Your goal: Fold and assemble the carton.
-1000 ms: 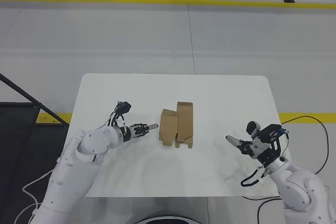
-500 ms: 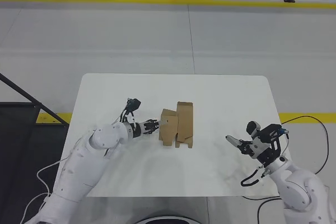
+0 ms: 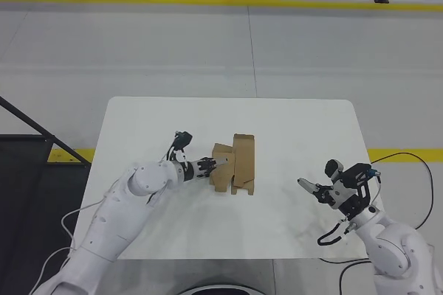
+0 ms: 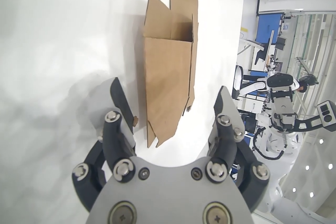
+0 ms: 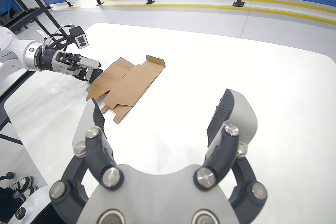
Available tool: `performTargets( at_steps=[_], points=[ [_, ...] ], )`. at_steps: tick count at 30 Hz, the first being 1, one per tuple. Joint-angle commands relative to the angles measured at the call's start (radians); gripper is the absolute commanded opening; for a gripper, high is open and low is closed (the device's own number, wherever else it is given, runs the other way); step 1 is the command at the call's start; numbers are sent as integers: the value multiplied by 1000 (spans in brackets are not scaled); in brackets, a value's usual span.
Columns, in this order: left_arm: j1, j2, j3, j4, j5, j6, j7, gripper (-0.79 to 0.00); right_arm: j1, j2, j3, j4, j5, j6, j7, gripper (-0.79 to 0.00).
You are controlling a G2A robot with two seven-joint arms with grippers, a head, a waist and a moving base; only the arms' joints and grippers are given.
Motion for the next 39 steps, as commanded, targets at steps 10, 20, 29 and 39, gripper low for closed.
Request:
performTargets(
  at_steps=[10, 20, 29, 39],
  points=[
    [-28, -10, 19, 47, -41, 15, -1, -274, 0, 0, 0, 0, 0, 0, 0, 0],
    [-40, -15, 28, 70, -56, 20, 0, -736, 0, 0, 0, 0, 0, 0, 0, 0],
    [-27, -12, 12, 55, -80, -38, -15, -785, 0, 0, 0, 0, 0, 0, 0, 0],
    [48, 24, -108, -27, -109, -237, -83, -785, 7, 2, -32, -10, -8, -12, 30, 0]
  ],
)
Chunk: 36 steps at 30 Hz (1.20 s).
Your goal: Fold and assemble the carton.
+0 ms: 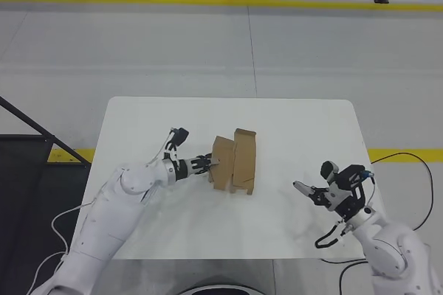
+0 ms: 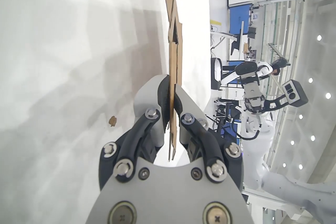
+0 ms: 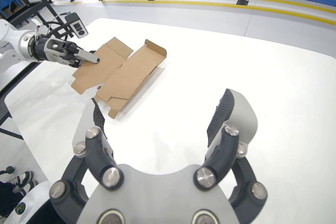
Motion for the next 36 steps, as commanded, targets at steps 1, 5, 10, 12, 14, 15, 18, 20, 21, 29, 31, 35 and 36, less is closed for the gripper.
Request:
performTargets(
  at_steps=[1, 5, 10, 12, 14, 15, 18, 20, 21, 29, 31, 35, 36],
  points=[
    [17, 7, -24, -18, -10, -31, -11, -785, 9, 1, -11, 2, 14, -8, 15, 0],
    [53, 19, -63, -52, -14, -96, -23, -785, 31, 4, -27, 14, 88, -58, 52, 0],
    [97, 33, -108, -86, -16, -154, -31, -785, 57, 10, -27, 29, 210, -99, 109, 0],
    [112, 38, -126, -98, -25, -175, -35, -785, 60, 10, -27, 27, 220, -96, 117, 0],
    [127, 43, -142, -108, -35, -201, -41, -785, 60, 10, -27, 27, 220, -96, 117, 0],
    [134, 45, -151, -112, -41, -215, -43, -785, 60, 10, -27, 27, 220, -96, 117, 0],
    [158, 52, -178, -124, -65, -239, -42, -785, 60, 10, -27, 27, 220, -96, 117, 0],
    [164, 53, -185, -127, -73, -239, -42, -785, 60, 10, -27, 27, 220, -96, 117, 0],
    [164, 53, -185, -127, -73, -239, -42, -785, 60, 10, -27, 27, 220, -96, 117, 0],
    [164, 53, -185, -127, -73, -239, -42, -785, 60, 10, -27, 27, 220, -96, 117, 0],
    [164, 53, -185, -127, -73, -239, -42, -785, 60, 10, -27, 27, 220, -96, 117, 0],
    [171, 54, -175, -138, -72, -254, -27, -785, 66, 12, -45, 26, 207, -117, 112, 0],
    [169, 54, -174, -136, -75, -269, -29, -785, 73, 12, -50, 29, 207, -135, 108, 0]
  ],
)
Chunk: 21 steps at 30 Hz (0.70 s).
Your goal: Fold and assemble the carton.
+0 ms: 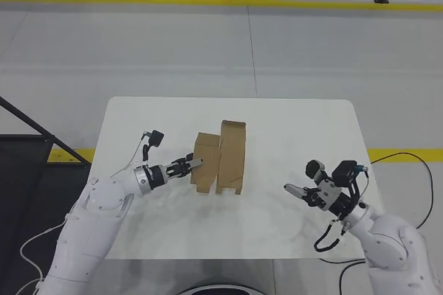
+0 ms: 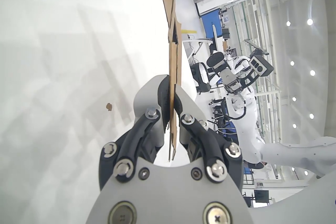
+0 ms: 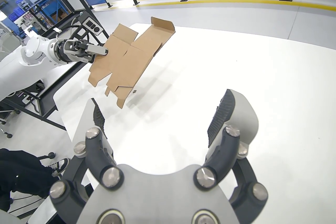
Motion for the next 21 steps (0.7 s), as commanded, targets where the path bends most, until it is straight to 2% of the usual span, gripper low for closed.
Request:
performTargets(
  at_steps=[1, 7, 9, 21],
  points=[
    [-4, 2, 1, 5, -3, -36, -3, -785, 14, 2, -12, 10, -4, -39, -8, 0],
    [13, 10, -5, 13, -12, -193, -26, -785, 68, 6, -57, 83, 85, -204, -32, 0],
    [31, 13, -16, 10, 0, -226, -16, -785, 80, 9, -63, 100, 107, -224, -16, 0],
    [37, 15, -20, 5, 7, -226, -14, -785, 80, 9, -63, 100, 107, -224, -16, 0]
  ],
)
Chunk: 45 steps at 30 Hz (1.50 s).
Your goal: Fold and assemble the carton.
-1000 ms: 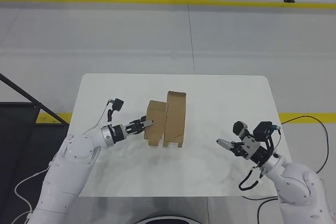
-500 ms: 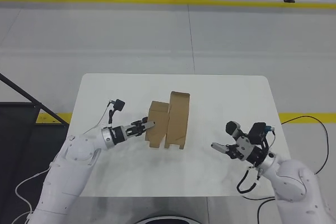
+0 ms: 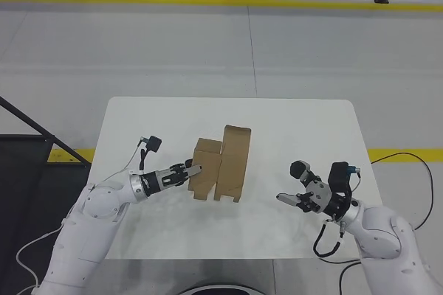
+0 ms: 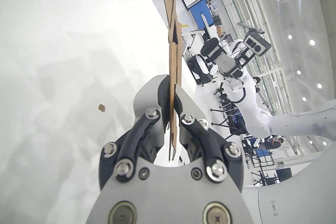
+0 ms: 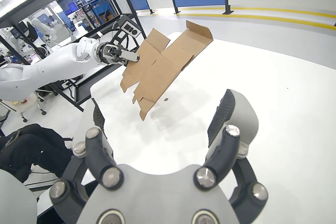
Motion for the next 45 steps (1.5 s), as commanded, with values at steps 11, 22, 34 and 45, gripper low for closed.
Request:
performTargets(
  at_steps=[11, 22, 34, 45],
  points=[
    [21, 3, 21, 0, -2, -96, 18, -785, 18, 3, -34, 0, -29, -59, -10, 0],
    [-13, 9, 59, 108, -109, -332, -5, -785, 139, 26, -156, 80, 20, -132, 16, 0],
    [-21, 11, 101, 133, -150, -429, 79, -785, 264, 21, -291, 192, 61, -101, 68, 0],
    [-5, 4, 121, 106, -37, -429, 184, -785, 329, 14, -356, 221, 85, -74, 65, -65]
  ],
)
